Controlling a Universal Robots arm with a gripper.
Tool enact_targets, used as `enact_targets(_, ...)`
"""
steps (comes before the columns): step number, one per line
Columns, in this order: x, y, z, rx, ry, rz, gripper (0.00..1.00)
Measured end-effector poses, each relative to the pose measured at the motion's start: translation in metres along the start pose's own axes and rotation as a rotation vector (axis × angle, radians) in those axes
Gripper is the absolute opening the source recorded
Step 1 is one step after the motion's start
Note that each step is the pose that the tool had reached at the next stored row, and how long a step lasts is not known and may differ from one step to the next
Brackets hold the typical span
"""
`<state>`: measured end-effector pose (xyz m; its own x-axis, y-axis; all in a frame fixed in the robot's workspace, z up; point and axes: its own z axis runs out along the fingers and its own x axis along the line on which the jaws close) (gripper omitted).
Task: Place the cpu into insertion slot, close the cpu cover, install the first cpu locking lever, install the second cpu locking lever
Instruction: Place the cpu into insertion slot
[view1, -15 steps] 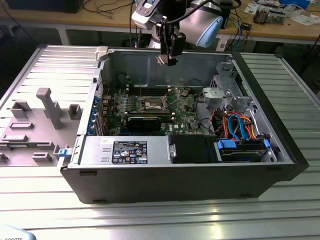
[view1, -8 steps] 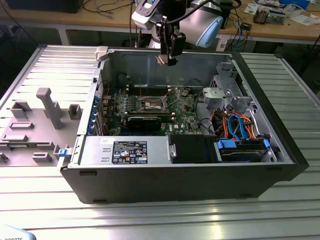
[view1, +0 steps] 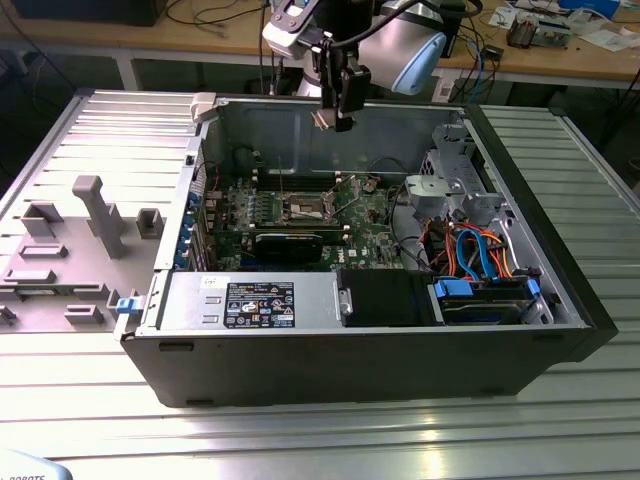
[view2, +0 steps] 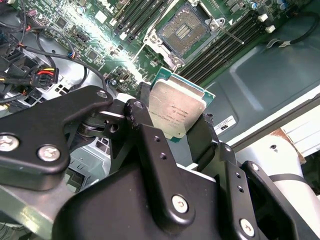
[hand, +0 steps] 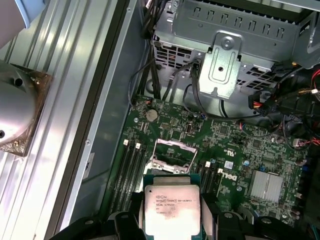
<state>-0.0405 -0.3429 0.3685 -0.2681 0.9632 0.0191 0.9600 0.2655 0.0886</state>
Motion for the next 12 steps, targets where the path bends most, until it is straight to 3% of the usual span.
enact_targets(12,0.0000,0.0000,0.0001,-0.0005,-0.0026,0.029,0.54)
